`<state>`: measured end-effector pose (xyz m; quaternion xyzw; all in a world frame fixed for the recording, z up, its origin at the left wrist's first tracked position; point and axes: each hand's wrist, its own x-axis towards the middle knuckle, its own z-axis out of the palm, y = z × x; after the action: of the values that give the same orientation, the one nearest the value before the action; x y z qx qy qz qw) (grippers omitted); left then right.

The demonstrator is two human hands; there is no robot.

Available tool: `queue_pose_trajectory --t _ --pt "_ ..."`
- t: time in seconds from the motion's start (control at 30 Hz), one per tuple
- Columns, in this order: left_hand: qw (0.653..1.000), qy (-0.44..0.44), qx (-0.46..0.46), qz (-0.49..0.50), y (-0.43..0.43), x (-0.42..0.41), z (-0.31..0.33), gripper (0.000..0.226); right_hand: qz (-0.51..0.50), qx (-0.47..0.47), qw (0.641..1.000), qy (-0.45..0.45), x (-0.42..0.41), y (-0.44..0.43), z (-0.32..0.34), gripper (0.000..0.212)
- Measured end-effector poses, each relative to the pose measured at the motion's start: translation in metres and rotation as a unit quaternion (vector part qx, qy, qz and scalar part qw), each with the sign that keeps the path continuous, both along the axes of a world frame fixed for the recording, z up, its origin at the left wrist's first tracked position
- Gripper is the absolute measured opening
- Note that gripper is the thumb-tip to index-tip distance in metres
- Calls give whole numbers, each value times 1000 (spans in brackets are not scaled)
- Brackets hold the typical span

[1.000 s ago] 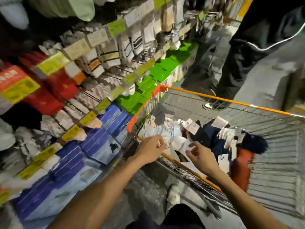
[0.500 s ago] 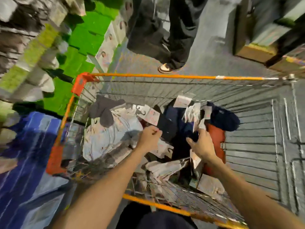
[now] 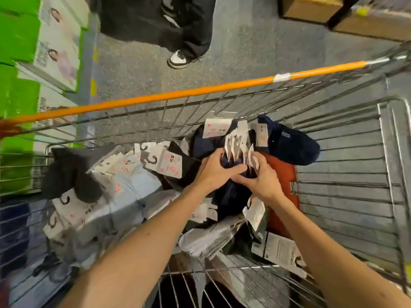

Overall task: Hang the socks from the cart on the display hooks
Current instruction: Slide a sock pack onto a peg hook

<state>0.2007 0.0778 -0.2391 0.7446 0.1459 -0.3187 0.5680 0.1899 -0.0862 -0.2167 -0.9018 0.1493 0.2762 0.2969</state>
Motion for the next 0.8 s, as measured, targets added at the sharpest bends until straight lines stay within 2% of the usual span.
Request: queue_pose_trajectory --t 0.1,0.17,0.3,0.4,0.47,0.57,0.67,0.73,0.77,0.8 --pt "1000 24 -9 -18 -15 -1 -5 81 0 58 998 34 4 -13 1 91" --pt "1000 24 9 -12 -22 -1 -8 87 -16 102 993 63 6 -17 5 87" --pt "999 3 49 -11 -25 -1 -17 80 -53 143 986 74 6 -17 15 56" --pt "999 -7 38 17 -17 -6 -14 75 -69 145 987 31 3 -13 22 47" --pt "999 -17 21 46 -9 -12 -10 72 -79 146 986 -1 0 -8 28 50" --pt "996 -30 0 88 6 -18 2 62 -29 103 994 -38 -2 -1 35 59" --pt "993 -51 3 108 28 -19 24 52 -4 79 996 -42 0 6 49 78" --pt "991 -58 -9 122 45 -17 44 47 -41 123 992 -5 4 17 68 89" --pt "990 -59 -22 129 54 -16 55 45 -73 164 984 20 6 23 79 86" --pt "989 -58 -35 132 63 -17 65 45 -97 209 972 43 7 29 90 73"
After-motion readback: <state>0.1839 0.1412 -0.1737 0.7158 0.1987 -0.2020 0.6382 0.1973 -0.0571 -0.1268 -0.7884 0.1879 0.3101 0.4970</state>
